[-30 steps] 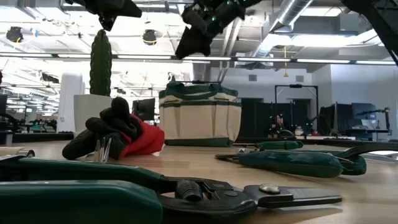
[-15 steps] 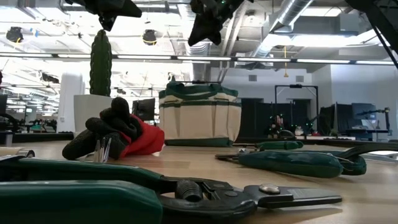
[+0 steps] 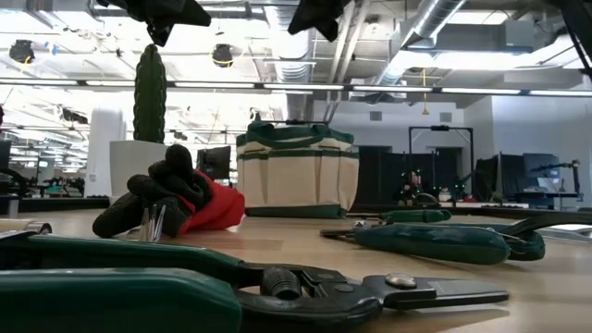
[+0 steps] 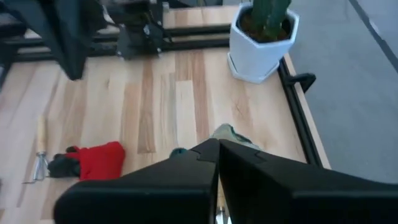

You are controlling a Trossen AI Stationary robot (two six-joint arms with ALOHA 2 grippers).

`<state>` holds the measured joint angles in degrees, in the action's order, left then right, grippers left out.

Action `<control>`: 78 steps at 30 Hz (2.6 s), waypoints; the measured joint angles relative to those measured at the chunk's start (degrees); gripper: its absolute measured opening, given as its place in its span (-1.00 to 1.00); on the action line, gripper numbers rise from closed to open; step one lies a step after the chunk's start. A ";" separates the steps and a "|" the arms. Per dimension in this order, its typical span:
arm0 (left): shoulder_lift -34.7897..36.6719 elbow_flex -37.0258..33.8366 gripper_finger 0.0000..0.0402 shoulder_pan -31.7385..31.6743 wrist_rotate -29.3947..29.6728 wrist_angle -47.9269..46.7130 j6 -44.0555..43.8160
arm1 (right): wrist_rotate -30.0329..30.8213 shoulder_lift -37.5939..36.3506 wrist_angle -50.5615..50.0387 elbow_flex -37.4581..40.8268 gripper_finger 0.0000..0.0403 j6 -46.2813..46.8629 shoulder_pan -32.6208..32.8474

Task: Pick & Place Garden tools in Gardening bag
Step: Put the top garden pruner into the gardening bag

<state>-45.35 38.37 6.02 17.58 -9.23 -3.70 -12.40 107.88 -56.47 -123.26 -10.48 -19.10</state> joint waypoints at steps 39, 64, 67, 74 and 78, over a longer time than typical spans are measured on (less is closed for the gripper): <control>0.00 0.00 -0.98 0.02 -0.01 0.04 0.01 | 13.05 -39.46 28.61 48.56 -1.00 17.42 5.46; -0.02 0.00 -0.98 -0.11 9.54 0.36 0.93 | 30.58 -43.17 12.48 62.64 -1.00 47.80 18.13; -0.02 0.00 -0.98 -0.11 11.28 0.42 0.94 | 30.70 -41.83 11.98 62.64 -1.00 49.29 19.42; -0.02 0.00 -0.98 -0.11 12.64 0.74 0.94 | 30.65 -38.46 11.94 62.64 -1.00 49.55 21.15; -0.02 0.00 -0.98 -0.11 12.63 0.74 0.93 | 30.63 -36.37 12.13 62.64 -1.00 49.55 21.38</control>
<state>-45.36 38.37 5.91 30.21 -8.49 -2.78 18.23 71.52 -44.34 -60.62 39.07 2.28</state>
